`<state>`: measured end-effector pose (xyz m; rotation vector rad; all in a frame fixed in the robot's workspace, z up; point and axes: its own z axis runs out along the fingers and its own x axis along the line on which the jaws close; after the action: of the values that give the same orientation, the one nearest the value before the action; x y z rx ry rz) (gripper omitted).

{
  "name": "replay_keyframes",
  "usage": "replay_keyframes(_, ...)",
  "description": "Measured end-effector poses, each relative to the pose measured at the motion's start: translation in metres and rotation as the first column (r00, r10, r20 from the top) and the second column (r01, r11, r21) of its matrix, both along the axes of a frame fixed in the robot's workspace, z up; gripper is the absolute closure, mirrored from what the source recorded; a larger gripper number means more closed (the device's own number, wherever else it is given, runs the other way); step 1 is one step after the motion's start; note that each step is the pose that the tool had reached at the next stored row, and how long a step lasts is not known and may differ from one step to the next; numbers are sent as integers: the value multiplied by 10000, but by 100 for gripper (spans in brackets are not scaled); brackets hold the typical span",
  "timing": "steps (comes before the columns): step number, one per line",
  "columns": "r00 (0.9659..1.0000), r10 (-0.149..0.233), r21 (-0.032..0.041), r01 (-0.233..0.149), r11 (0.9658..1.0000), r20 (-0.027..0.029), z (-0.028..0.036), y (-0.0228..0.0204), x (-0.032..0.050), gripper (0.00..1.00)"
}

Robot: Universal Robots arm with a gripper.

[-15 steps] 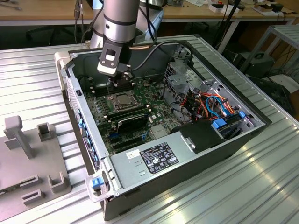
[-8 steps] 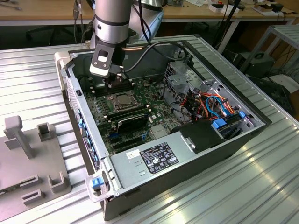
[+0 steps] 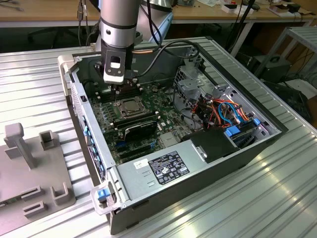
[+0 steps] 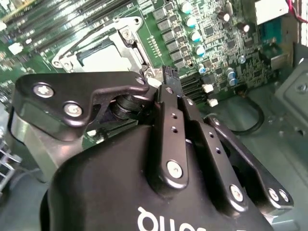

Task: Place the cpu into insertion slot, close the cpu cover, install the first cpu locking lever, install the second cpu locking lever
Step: 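Install the first cpu locking lever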

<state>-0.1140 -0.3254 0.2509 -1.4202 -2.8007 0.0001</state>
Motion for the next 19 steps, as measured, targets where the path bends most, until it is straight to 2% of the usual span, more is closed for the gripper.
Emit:
replay_keyframes(2,9997,246,1,-246,9997,1,-5,2,-9,89)
replay_keyframes(5,9989,473,6,-473,9989,2,-11,10,-75,89)
replay_keyframes(7,9948,1014,7,-1014,9948,0,-15,9,-75,89)
replay_keyframes(10,9858,1677,9,-1677,9858,1,-21,11,-75,89)
replay_keyframes(12,9836,1804,10,-1804,9836,3,-22,15,-93,89)
replay_keyframes(15,9819,1893,18,-1893,9819,4,-22,25,-179,89)
replay_keyframes(17,9795,2016,17,-2016,9795,1,-22,42,-186,89)
replay_keyframes(19,9708,2399,18,-2399,9708,2,-25,59,-186,89)
